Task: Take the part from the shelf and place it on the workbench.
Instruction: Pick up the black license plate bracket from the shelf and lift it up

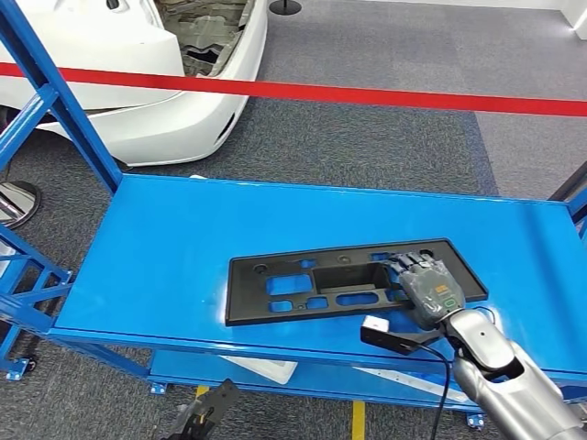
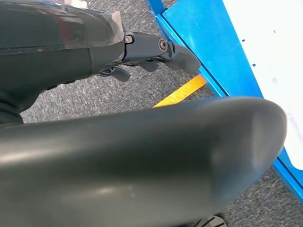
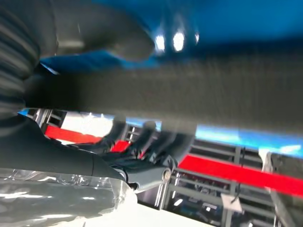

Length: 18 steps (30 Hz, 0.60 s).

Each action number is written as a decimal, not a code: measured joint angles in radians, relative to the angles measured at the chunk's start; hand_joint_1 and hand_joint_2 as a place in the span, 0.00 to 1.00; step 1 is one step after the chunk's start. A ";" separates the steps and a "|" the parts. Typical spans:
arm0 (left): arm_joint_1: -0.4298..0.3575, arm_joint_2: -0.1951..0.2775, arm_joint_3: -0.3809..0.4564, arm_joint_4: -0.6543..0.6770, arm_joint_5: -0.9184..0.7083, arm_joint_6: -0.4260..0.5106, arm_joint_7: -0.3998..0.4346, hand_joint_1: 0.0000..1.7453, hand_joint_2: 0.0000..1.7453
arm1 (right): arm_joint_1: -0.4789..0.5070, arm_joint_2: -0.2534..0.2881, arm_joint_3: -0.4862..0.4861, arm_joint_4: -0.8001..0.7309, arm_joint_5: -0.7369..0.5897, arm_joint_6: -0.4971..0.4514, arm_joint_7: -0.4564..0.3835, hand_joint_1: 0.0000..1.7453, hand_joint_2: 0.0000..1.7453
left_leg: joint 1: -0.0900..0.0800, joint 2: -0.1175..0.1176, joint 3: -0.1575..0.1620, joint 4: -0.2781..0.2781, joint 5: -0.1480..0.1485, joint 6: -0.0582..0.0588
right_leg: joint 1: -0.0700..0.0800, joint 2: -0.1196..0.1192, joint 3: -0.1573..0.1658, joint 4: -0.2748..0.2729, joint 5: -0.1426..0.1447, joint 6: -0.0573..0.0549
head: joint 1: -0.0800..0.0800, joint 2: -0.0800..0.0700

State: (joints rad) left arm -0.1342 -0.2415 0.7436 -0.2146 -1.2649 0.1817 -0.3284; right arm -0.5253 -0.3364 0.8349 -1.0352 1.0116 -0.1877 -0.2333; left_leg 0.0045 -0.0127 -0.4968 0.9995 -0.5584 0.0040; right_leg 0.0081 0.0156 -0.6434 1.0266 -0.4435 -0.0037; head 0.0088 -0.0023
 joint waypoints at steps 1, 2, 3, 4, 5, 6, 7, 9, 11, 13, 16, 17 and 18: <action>0.000 0.000 -0.001 0.000 0.000 0.000 0.000 0.00 0.00 | 0.000 0.000 0.000 0.000 0.000 -0.003 0.000 1.00 1.00 | 0.000 0.000 0.000 0.000 0.000 0.000 | 0.000 0.000 0.000 0.000 0.000 0.000 | 0.000 0.000; 0.000 0.000 -0.002 0.000 0.000 0.000 0.000 0.00 0.00 | 0.000 0.001 -0.001 0.000 0.000 -0.006 0.000 1.00 1.00 | 0.000 0.000 0.000 0.000 0.000 0.000 | 0.000 0.000 0.000 0.000 0.000 0.000 | 0.000 0.000; 0.000 0.000 -0.002 0.000 0.000 0.000 0.000 0.00 0.00 | 0.000 0.001 -0.002 0.000 0.000 -0.008 0.000 1.00 1.00 | 0.000 0.000 0.000 0.000 0.000 0.000 | 0.000 0.000 0.000 0.000 0.000 0.000 | 0.000 0.000; 0.000 0.000 -0.002 0.000 0.001 0.000 -0.001 0.00 0.00 | 0.000 0.002 -0.002 0.000 0.001 -0.010 0.000 1.00 1.00 | 0.000 0.000 0.000 0.000 0.000 0.000 | 0.000 0.000 0.000 0.000 0.000 0.000 | 0.000 0.000; 0.000 0.000 -0.002 0.000 0.001 -0.001 -0.001 0.00 0.00 | 0.000 0.002 -0.003 0.000 0.002 -0.012 0.000 1.00 1.00 | 0.000 0.000 0.001 0.000 0.000 0.000 | 0.000 0.000 0.001 0.000 0.000 0.000 | 0.000 0.000; 0.000 0.000 -0.002 0.000 0.003 -0.001 -0.002 0.00 0.00 | 0.001 0.002 -0.004 0.000 0.003 -0.013 0.000 1.00 1.00 | 0.000 0.000 0.001 0.000 0.000 0.000 | 0.000 0.000 0.001 0.000 0.000 0.000 | 0.000 0.000; 0.000 0.000 -0.003 0.000 0.005 -0.002 -0.002 0.00 0.00 | 0.001 0.002 -0.005 0.000 0.004 -0.014 0.000 1.00 1.00 | 0.000 0.000 0.001 0.000 0.000 0.000 | 0.000 0.000 0.001 0.000 0.000 0.000 | 0.000 0.000; 0.000 0.000 -0.003 0.000 0.011 -0.002 -0.002 0.00 0.00 | 0.004 0.001 -0.010 0.000 0.006 -0.015 0.000 1.00 1.00 | 0.000 0.000 0.001 0.000 0.000 0.000 | 0.000 0.000 0.001 0.000 0.000 0.000 | 0.000 0.000; 0.000 0.000 -0.003 0.000 0.015 -0.002 -0.003 0.00 0.00 | 0.007 0.001 -0.016 0.000 0.007 -0.016 0.000 1.00 1.00 | 0.000 0.000 0.001 0.000 0.000 0.000 | 0.000 0.000 0.001 0.000 0.000 0.000 | 0.000 0.000; 0.000 0.000 -0.003 0.000 0.017 -0.003 -0.003 0.00 0.00 | 0.009 0.001 -0.020 -0.001 0.008 -0.016 -0.001 1.00 1.00 | 0.000 0.000 0.001 0.000 0.000 0.000 | 0.000 0.000 0.001 0.000 0.000 0.000 | 0.000 0.000; 0.000 0.000 -0.002 0.000 0.018 -0.004 -0.003 0.00 0.00 | 0.015 -0.002 -0.030 -0.009 0.011 -0.016 -0.001 1.00 1.00 | 0.000 0.000 0.001 0.000 0.000 0.000 | 0.000 0.000 0.001 0.000 0.000 0.000 | 0.000 0.000; 0.000 0.000 -0.002 0.000 0.018 -0.004 -0.003 0.00 0.00 | 0.018 -0.004 -0.035 -0.014 0.011 -0.016 -0.001 1.00 1.00 | 0.000 0.000 0.001 0.000 0.000 0.000 | 0.000 0.000 0.001 0.000 0.000 0.000 | 0.000 0.000; 0.001 0.000 -0.002 0.000 0.018 -0.004 -0.003 0.00 0.00 | 0.021 -0.007 -0.040 -0.019 0.011 -0.016 -0.001 1.00 1.00 | 0.000 0.000 0.001 0.000 0.000 0.000 | 0.000 0.000 0.001 0.000 0.000 0.000 | 0.000 0.000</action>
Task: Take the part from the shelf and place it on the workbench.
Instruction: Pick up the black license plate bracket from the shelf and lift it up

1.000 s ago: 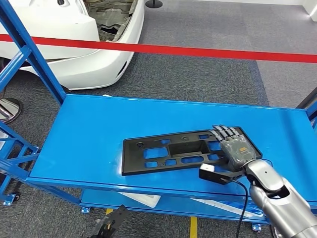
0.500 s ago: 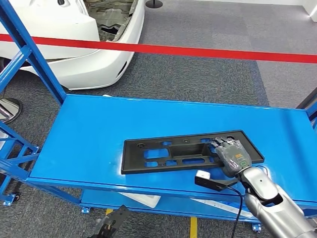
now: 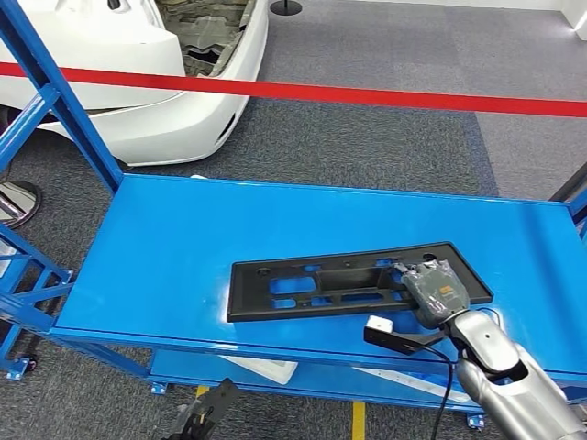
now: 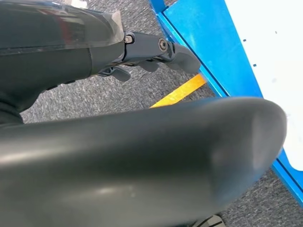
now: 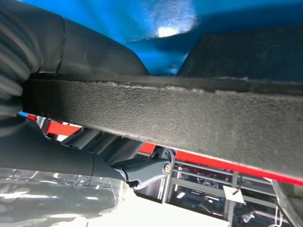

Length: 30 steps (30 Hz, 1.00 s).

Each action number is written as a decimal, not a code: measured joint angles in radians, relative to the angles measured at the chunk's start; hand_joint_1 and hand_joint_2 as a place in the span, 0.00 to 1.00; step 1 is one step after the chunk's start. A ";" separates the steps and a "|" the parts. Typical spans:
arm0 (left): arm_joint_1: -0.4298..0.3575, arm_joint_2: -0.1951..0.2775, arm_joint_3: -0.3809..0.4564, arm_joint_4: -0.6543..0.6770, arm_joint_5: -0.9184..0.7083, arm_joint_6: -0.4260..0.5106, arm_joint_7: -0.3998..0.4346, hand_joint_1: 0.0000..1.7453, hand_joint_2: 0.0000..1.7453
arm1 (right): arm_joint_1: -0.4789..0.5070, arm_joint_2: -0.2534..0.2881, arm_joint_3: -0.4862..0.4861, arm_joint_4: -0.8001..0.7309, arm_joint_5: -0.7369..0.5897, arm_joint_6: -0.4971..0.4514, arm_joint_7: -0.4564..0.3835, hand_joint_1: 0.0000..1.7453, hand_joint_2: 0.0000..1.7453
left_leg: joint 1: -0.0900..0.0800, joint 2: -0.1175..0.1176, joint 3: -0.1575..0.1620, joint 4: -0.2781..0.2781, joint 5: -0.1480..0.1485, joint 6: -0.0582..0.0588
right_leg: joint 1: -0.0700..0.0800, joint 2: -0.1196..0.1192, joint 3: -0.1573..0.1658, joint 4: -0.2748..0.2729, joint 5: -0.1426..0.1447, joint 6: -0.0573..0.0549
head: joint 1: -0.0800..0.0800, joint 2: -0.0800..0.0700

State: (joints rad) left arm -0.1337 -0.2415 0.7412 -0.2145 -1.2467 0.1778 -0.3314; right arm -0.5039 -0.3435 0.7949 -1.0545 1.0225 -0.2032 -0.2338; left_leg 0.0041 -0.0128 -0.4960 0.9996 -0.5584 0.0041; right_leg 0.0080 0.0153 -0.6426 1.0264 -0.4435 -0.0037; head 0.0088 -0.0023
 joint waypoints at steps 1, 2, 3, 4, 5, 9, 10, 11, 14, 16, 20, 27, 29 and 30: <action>0.000 0.000 0.000 0.000 0.000 0.000 0.000 0.00 0.00 | 0.004 -0.004 -0.005 -0.007 0.001 0.000 0.000 1.00 1.00 | 0.000 0.000 0.000 0.000 0.000 0.000 | 0.000 0.000 0.000 0.000 0.000 0.000 | 0.000 0.000; 0.001 0.000 0.000 0.000 0.000 0.000 0.000 0.00 0.00 | 0.007 -0.009 -0.010 -0.016 0.002 0.000 0.000 1.00 1.00 | 0.000 0.000 0.000 0.000 0.000 0.000 | 0.000 0.000 0.000 0.000 0.000 0.000 | 0.000 0.000; 0.001 0.000 0.000 0.000 0.000 0.000 0.000 0.00 0.00 | 0.012 -0.014 -0.014 -0.025 0.005 0.000 0.000 1.00 1.00 | 0.000 0.000 0.000 0.000 0.000 0.000 | 0.000 0.000 0.000 0.000 0.000 0.000 | 0.000 0.000; 0.001 0.000 0.000 0.000 0.001 0.000 0.000 0.00 0.00 | 0.018 -0.020 -0.019 -0.037 0.010 -0.001 0.000 1.00 1.00 | 0.000 0.000 0.000 0.000 0.000 0.000 | 0.000 0.000 0.000 0.000 0.000 0.000 | 0.000 0.000; 0.001 0.000 0.000 0.000 0.004 0.001 0.000 0.00 0.00 | 0.025 -0.027 -0.023 -0.052 0.017 -0.004 0.001 1.00 1.00 | 0.000 0.000 0.000 0.000 0.000 0.000 | 0.000 0.000 0.000 0.000 0.000 0.000 | 0.000 0.000; 0.004 0.000 0.001 0.000 0.023 0.006 -0.002 0.00 0.00 | 0.071 -0.065 -0.044 -0.148 0.063 -0.017 0.030 1.00 1.00 | 0.000 0.000 -0.001 0.000 0.000 0.000 | 0.000 -0.001 0.000 0.000 0.000 0.000 | 0.000 0.000; 0.005 0.000 0.002 0.000 0.027 0.007 -0.003 0.00 0.00 | 0.082 -0.076 -0.049 -0.175 0.070 -0.018 0.037 1.00 1.00 | 0.000 0.000 -0.001 0.000 0.000 0.000 | 0.000 -0.001 -0.001 0.000 0.000 0.000 | 0.000 0.000; 0.005 0.000 0.002 0.000 0.029 0.008 -0.004 0.00 0.00 | 0.092 -0.085 -0.054 -0.199 0.074 -0.018 0.043 1.00 1.00 | 0.000 0.000 -0.002 0.000 0.000 0.000 | 0.000 0.000 -0.001 0.000 0.000 0.000 | 0.000 0.000; 0.006 0.000 0.002 0.000 0.035 0.012 -0.004 0.00 0.00 | 0.126 -0.107 -0.071 -0.263 0.099 -0.043 0.065 1.00 1.00 | 0.000 0.000 -0.002 0.000 0.000 0.000 | 0.000 -0.001 -0.001 0.000 0.000 0.000 | 0.000 0.000; 0.010 0.000 0.003 0.000 0.042 0.017 -0.005 0.00 0.00 | 0.174 -0.117 -0.099 -0.324 0.148 -0.108 0.098 1.00 1.00 | 0.000 -0.001 -0.002 0.000 0.000 0.000 | 0.000 -0.002 -0.001 0.000 0.000 0.000 | 0.000 0.000; 0.019 0.000 0.008 0.000 0.058 0.025 -0.009 0.00 0.00 | 0.304 -0.120 -0.184 -0.475 0.248 -0.246 0.148 1.00 1.00 | 0.001 -0.002 -0.003 0.000 0.000 0.000 | 0.000 -0.003 -0.002 0.000 -0.001 0.001 | 0.000 0.000; 0.027 0.000 0.029 0.000 0.083 0.035 -0.024 0.00 0.00 | 0.510 -0.056 -0.299 -0.696 0.302 -0.393 0.146 1.00 1.00 | 0.001 -0.002 -0.004 -0.001 -0.001 0.001 | 0.000 -0.002 -0.002 0.000 -0.001 0.001 | 0.000 0.000; 0.027 0.000 0.031 0.000 0.087 0.035 -0.025 0.00 0.00 | 0.537 -0.044 -0.314 -0.727 0.304 -0.395 0.144 1.00 1.00 | 0.001 -0.001 -0.004 -0.001 -0.001 0.001 | 0.000 -0.002 -0.002 0.000 -0.001 0.001 | 0.000 0.000; 0.027 0.000 0.033 0.000 0.087 0.035 -0.025 0.00 0.00 | 0.546 -0.040 -0.320 -0.738 0.304 -0.395 0.144 1.00 1.00 | 0.000 -0.001 -0.003 -0.001 -0.001 0.001 | 0.000 -0.002 -0.002 0.000 -0.001 0.001 | 0.000 0.000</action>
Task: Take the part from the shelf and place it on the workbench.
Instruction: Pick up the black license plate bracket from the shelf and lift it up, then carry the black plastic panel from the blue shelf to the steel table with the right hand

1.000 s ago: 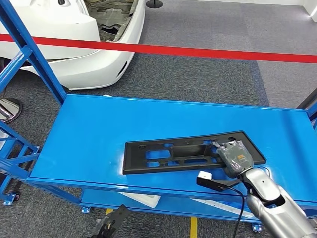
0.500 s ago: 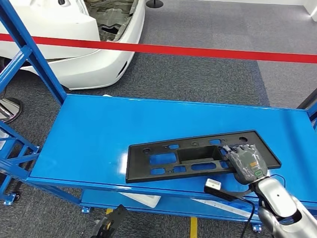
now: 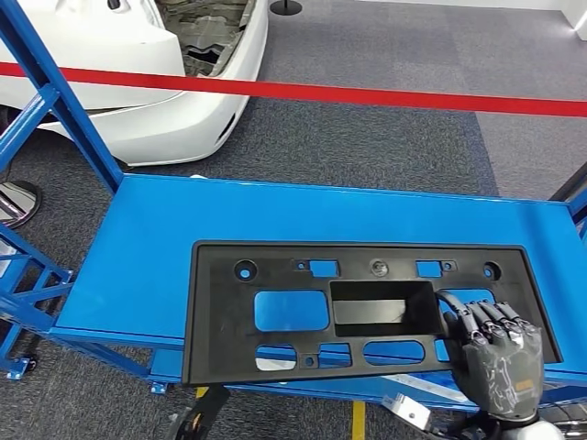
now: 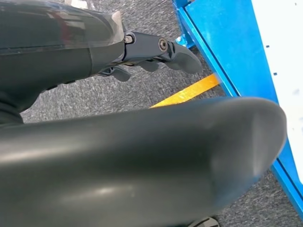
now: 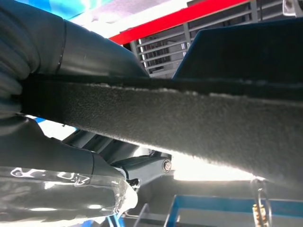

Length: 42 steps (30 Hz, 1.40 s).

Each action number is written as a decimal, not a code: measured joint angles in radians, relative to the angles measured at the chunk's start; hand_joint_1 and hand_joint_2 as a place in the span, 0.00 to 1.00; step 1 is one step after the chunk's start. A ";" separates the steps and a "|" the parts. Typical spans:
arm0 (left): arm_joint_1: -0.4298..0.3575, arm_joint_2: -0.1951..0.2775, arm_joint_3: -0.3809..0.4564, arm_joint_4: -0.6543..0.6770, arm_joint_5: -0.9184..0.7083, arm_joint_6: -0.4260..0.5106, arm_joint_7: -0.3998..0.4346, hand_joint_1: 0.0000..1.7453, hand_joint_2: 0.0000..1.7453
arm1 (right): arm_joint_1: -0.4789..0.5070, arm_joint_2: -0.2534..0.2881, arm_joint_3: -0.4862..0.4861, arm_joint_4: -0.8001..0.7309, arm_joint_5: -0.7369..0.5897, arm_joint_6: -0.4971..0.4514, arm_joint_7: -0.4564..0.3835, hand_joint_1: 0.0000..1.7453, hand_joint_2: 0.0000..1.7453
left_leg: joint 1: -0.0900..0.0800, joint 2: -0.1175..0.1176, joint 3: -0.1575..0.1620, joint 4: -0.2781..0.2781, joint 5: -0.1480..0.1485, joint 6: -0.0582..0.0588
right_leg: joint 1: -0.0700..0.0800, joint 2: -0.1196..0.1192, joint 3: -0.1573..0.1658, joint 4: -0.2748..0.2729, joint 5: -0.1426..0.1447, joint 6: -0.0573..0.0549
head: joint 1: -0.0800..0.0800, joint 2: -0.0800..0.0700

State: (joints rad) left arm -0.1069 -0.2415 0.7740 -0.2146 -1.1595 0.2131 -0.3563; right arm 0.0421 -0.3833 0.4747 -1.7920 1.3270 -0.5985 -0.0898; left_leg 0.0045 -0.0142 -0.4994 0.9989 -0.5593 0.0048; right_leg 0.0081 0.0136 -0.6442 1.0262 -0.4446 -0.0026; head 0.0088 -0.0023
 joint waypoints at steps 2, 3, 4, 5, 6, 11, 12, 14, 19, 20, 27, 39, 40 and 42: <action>0.000 0.000 0.003 0.000 0.000 0.000 0.000 0.00 0.00 | 0.013 0.007 -0.010 -0.016 0.001 0.000 0.000 1.00 1.00 | 0.000 0.000 0.000 0.000 0.000 0.000 | 0.000 0.000 0.000 0.000 0.000 0.000 | 0.000 0.000; 0.000 0.000 0.004 0.000 0.000 0.000 0.000 0.00 0.00 | 0.018 0.010 -0.014 -0.022 0.000 -0.002 0.000 1.00 1.00 | 0.000 0.000 0.001 0.000 0.000 0.000 | 0.000 0.000 0.000 0.000 0.000 0.000 | 0.000 0.000; 0.000 0.000 0.005 0.000 0.000 0.000 0.000 0.00 0.00 | 0.023 0.013 -0.017 -0.028 -0.005 -0.007 -0.001 1.00 1.00 | 0.000 0.000 0.001 0.000 0.000 0.000 | 0.000 0.000 0.000 0.000 0.000 0.000 | 0.000 0.000; 0.000 0.000 0.006 0.000 0.001 0.000 0.000 0.00 0.00 | 0.030 0.020 -0.022 -0.033 -0.013 -0.018 -0.003 1.00 1.00 | 0.000 0.000 0.001 0.000 0.000 0.000 | 0.000 0.000 0.000 0.000 0.000 0.000 | 0.000 0.000; 0.000 0.000 0.007 0.000 0.002 0.001 -0.001 0.00 0.00 | 0.041 0.030 -0.028 -0.041 -0.023 -0.035 -0.005 1.00 1.00 | 0.000 0.000 0.001 0.000 0.000 0.000 | 0.000 0.000 0.000 0.000 0.000 0.000 | 0.000 0.000; 0.007 0.000 0.015 0.000 0.011 0.014 -0.010 0.00 0.00 | 0.134 0.151 -0.087 -0.130 -0.070 -0.090 -0.090 1.00 1.00 | 0.001 0.000 0.000 0.000 0.000 0.000 | 0.001 0.000 -0.001 0.000 -0.001 0.000 | 0.000 0.000; 0.008 0.000 0.017 0.000 0.015 0.016 -0.011 0.00 0.00 | 0.153 0.180 -0.102 -0.151 -0.081 -0.092 -0.122 1.00 1.00 | 0.001 0.000 0.000 -0.001 0.000 0.000 | 0.001 0.000 -0.001 0.000 -0.001 0.000 | 0.000 0.000; 0.010 0.000 0.022 0.000 0.020 0.020 -0.013 0.00 0.00 | 0.187 0.230 -0.126 -0.185 -0.099 -0.092 -0.174 1.00 1.00 | 0.001 0.000 0.000 -0.001 0.000 0.000 | 0.001 0.000 -0.001 0.000 -0.001 0.000 | 0.000 0.000; 0.014 0.000 0.032 0.000 0.020 0.018 -0.024 0.00 0.00 | 0.245 0.320 -0.159 -0.243 -0.165 -0.092 -0.278 1.00 1.00 | 0.001 0.000 0.000 -0.001 0.000 0.000 | 0.001 0.000 0.000 0.000 -0.001 0.000 | 0.000 0.000; 0.014 0.000 0.033 0.000 0.020 0.014 -0.032 0.00 0.00 | 0.252 0.330 -0.162 -0.249 -0.175 -0.092 -0.288 1.00 1.00 | 0.000 0.000 0.000 -0.001 0.000 0.000 | 0.001 0.000 0.000 0.000 -0.001 0.000 | 0.000 0.000; 0.013 0.000 0.038 0.000 0.018 -0.022 -0.078 0.00 0.75 | 0.260 0.349 -0.162 -0.254 -0.188 -0.092 -0.288 1.00 1.00 | 0.000 0.000 0.001 -0.001 0.000 0.000 | 0.000 0.000 0.000 0.000 -0.001 0.000 | 0.000 0.000; 0.012 0.000 0.039 0.000 0.007 -0.037 -0.087 0.00 1.00 | 0.232 0.331 -0.124 -0.215 -0.180 -0.092 -0.243 1.00 1.00 | 0.000 0.000 0.001 -0.001 0.000 0.000 | 0.000 0.000 0.000 0.000 -0.001 0.000 | 0.000 0.000; 0.012 0.000 0.039 0.000 0.006 -0.037 -0.087 0.00 1.00 | 0.231 0.330 -0.123 -0.213 -0.179 -0.092 -0.242 1.00 1.00 | 0.000 0.000 0.001 -0.001 0.000 0.000 | 0.000 0.000 0.000 0.000 -0.001 0.000 | 0.000 0.000; 0.012 0.000 0.039 0.000 0.006 -0.037 -0.087 0.00 1.00 | 0.228 0.329 -0.120 -0.209 -0.179 -0.092 -0.242 1.00 1.00 | 0.000 0.000 0.001 -0.001 0.000 0.000 | 0.000 0.000 0.000 0.000 -0.001 0.000 | 0.000 0.000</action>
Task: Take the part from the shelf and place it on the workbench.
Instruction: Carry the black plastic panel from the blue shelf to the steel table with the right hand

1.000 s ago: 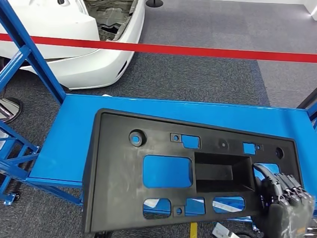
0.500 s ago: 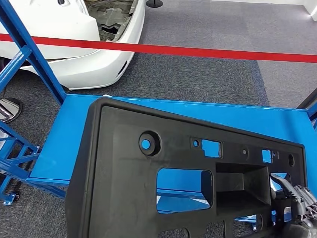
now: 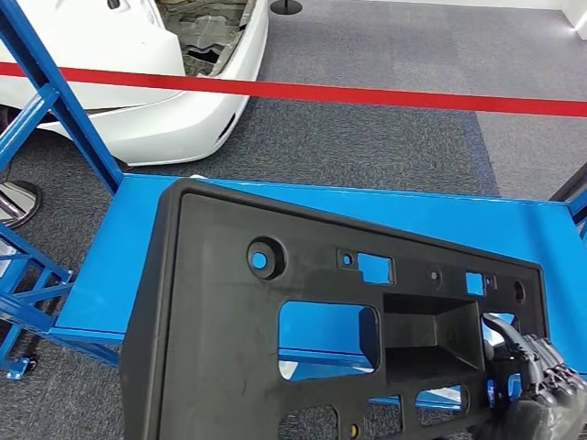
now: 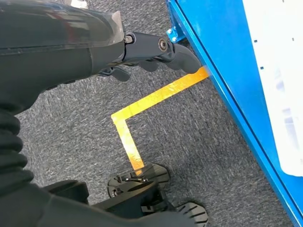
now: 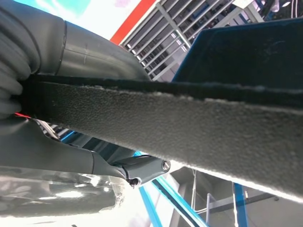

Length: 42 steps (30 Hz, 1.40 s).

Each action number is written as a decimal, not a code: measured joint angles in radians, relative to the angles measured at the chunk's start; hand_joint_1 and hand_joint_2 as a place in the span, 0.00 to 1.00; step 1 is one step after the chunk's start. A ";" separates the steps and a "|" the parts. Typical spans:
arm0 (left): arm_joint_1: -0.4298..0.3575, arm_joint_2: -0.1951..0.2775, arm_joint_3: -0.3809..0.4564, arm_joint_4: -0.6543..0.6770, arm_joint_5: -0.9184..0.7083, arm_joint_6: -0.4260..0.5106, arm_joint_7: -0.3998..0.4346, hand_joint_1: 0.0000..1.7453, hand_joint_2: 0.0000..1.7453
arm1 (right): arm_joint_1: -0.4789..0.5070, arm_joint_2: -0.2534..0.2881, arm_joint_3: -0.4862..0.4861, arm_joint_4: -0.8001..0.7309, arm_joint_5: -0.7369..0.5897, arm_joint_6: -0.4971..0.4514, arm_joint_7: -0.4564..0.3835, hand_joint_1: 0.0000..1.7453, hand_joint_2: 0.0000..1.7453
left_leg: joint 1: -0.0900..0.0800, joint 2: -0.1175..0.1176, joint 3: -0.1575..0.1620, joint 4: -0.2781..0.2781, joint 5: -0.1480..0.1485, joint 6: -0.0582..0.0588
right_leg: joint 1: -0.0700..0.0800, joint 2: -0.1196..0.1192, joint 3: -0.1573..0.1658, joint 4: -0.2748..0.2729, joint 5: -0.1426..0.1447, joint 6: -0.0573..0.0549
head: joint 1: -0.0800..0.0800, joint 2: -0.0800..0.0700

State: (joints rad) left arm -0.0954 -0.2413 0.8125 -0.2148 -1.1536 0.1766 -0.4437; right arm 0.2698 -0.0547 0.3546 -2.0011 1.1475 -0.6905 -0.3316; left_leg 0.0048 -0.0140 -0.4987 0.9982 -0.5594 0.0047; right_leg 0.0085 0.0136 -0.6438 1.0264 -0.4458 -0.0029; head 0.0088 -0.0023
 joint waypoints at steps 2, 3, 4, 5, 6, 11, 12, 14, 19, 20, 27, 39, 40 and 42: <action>0.000 0.000 0.000 0.000 0.000 -0.002 0.000 0.00 1.00 | -0.002 -0.001 0.004 0.002 0.000 0.000 0.003 1.00 1.00 | 0.000 0.000 0.000 0.000 0.000 0.000 | 0.000 0.000 0.000 0.000 0.000 0.000 | 0.000 0.000; 0.000 0.000 0.000 0.000 0.000 -0.004 0.000 0.00 1.00 | -0.003 -0.002 0.006 0.003 0.000 0.000 0.006 1.00 1.00 | 0.000 0.000 0.000 0.000 0.000 0.000 | 0.000 0.000 0.000 0.000 0.000 0.000 | 0.000 0.000; 0.000 0.000 0.000 0.000 0.000 -0.007 0.000 0.00 1.00 | -0.004 -0.004 0.008 0.003 -0.001 0.000 0.011 1.00 1.00 | 0.000 0.000 0.000 0.000 0.000 0.000 | 0.000 0.000 0.000 0.000 0.000 0.000 | 0.000 0.000; 0.000 0.000 0.000 0.000 0.002 -0.008 0.001 0.00 1.00 | -0.005 -0.006 0.009 0.004 -0.002 0.000 0.017 1.00 1.00 | 0.000 0.000 0.000 0.000 0.000 0.000 | 0.000 0.000 0.000 0.000 0.000 0.000 | 0.000 0.000; 0.001 0.000 0.000 0.000 0.004 -0.009 0.001 0.00 1.00 | -0.006 -0.008 0.011 0.004 -0.003 0.000 0.022 1.00 1.00 | 0.000 0.000 0.000 0.000 0.000 0.000 | 0.000 0.000 0.000 0.000 0.000 0.000 | 0.000 0.000; 0.001 0.000 0.001 0.000 0.000 0.048 0.038 0.00 1.00 | -0.010 -0.017 0.020 0.013 -0.005 0.000 0.059 1.00 1.00 | 0.000 0.000 0.000 0.000 0.000 0.000 | 0.000 0.000 0.000 0.000 0.000 0.000 | 0.000 0.000; 0.001 0.000 0.001 0.000 -0.003 0.066 0.047 0.00 1.00 | -0.010 -0.018 0.022 0.016 -0.004 0.000 0.066 1.00 1.00 | 0.000 0.000 0.000 0.000 0.000 0.000 | 0.000 0.000 0.000 0.000 0.000 0.000 | 0.000 0.000; 0.001 0.000 0.002 0.000 -0.004 0.089 0.057 0.00 1.00 | -0.011 -0.019 0.025 0.020 -0.002 0.000 0.077 1.00 1.00 | 0.000 0.000 0.000 0.000 0.000 0.000 | 0.000 0.000 0.000 0.000 0.000 0.000 | 0.000 0.000; 0.001 0.000 0.002 0.000 -0.005 0.110 0.065 0.00 1.00 | -0.010 -0.023 0.032 0.028 -0.001 0.000 0.082 1.00 1.00 | -0.001 0.000 0.000 0.002 0.000 0.001 | -0.001 0.000 0.000 -0.001 0.001 0.001 | 0.000 0.000; 0.002 0.000 0.002 0.000 -0.005 0.117 0.068 0.00 1.00 | -0.010 -0.023 0.033 0.029 -0.001 0.000 0.084 1.00 1.00 | -0.002 0.000 -0.001 0.003 -0.001 0.002 | -0.002 0.000 0.000 -0.002 0.002 0.003 | 0.000 0.000; 0.004 -0.001 0.002 0.000 -0.009 0.141 0.081 0.00 1.00 | -0.006 -0.024 0.035 0.036 -0.002 -0.001 0.099 1.00 1.00 | 0.010 0.010 0.009 -0.024 0.030 0.026 | -0.011 -0.002 -0.040 0.108 -0.075 0.033 | 0.001 0.000; 0.011 -0.002 0.003 0.000 -0.020 0.144 0.089 0.00 1.00 | 0.002 -0.025 0.033 0.052 -0.014 -0.001 0.101 1.00 1.00 | 0.025 0.008 -0.004 0.006 0.012 -0.030 | -0.036 -0.003 0.041 0.008 -0.036 0.032 | 0.000 0.000; 0.011 -0.002 0.003 0.000 -0.020 0.144 0.090 0.00 1.00 | 0.002 -0.025 0.033 0.052 -0.014 -0.001 0.101 1.00 1.00 | 0.026 0.008 -0.011 0.022 -0.005 -0.033 | -0.036 -0.005 0.038 0.007 -0.033 0.023 | 0.000 0.000; 0.009 -0.002 0.003 0.000 -0.020 0.144 0.092 0.00 1.00 | 0.001 -0.025 0.033 0.052 -0.014 -0.001 0.100 1.00 1.00 | 0.025 0.009 -0.047 0.115 -0.073 -0.034 | -0.034 -0.010 0.030 0.004 -0.026 0.006 | -0.002 0.000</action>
State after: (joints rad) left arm -0.0859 -0.2430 0.8152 -0.2144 -1.1739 0.3208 -0.3521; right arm 0.2711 -0.0793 0.3876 -1.9491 1.1336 -0.6916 -0.2312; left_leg 0.0303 -0.0050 -0.5461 1.1131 -0.6324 -0.0294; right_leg -0.0257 0.0034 -0.6135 1.0301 -0.4719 0.0029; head 0.0067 -0.0023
